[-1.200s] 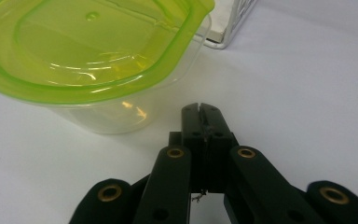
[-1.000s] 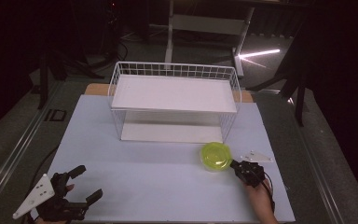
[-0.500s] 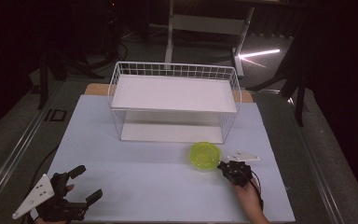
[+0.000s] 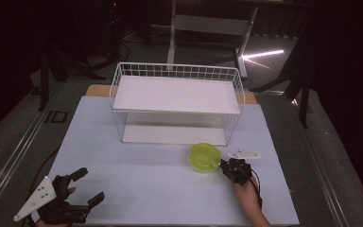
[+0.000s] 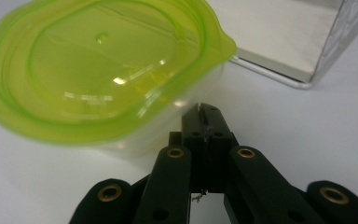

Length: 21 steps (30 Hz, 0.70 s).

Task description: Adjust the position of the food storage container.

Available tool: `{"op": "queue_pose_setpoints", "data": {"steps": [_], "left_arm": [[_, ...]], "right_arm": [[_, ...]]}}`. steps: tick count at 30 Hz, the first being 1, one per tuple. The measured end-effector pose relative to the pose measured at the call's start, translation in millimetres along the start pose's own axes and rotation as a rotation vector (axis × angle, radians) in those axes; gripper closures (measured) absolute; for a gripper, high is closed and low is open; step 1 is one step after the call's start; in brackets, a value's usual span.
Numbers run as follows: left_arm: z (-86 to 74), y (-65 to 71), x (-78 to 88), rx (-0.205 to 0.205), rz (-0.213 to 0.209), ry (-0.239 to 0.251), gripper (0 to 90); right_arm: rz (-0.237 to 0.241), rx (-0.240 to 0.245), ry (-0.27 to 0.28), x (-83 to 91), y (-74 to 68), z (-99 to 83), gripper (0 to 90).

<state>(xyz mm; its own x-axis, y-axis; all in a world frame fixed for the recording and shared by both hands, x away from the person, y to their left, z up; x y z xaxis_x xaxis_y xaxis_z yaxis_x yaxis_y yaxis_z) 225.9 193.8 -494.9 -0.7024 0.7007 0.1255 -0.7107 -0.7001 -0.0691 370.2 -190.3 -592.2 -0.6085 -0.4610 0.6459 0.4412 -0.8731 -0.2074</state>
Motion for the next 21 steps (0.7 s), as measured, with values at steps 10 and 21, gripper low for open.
{"op": "queue_pose_setpoints", "data": {"steps": [10, 21], "left_arm": [[-0.2, 0.2, 0.8, 0.0, -0.002, 0.0, 3.5], [-0.4, 1.1, 1.3, -0.005, -0.008, -0.005, 3.5]], "right_arm": [[0.041, 0.018, -0.021, -21.8, -24.0, 3.4, 89.7], [0.109, 0.055, -0.041, -43.6, -64.0, 8.4, 89.7]]}}
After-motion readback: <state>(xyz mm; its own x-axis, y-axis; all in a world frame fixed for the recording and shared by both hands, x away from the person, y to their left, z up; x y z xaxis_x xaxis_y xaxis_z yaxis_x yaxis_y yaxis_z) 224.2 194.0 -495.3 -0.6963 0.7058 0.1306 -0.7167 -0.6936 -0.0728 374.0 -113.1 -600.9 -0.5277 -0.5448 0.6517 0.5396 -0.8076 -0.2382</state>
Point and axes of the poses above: each handheld gripper's, and its own axes: x roughly backward along the jaws, z roughly out of its top, y roughly to its right, the point moved 10 cm from there along -x, roughly forward along the jaws, and after that the axes turned 12 degrees about -x, right-handed, at the moved point
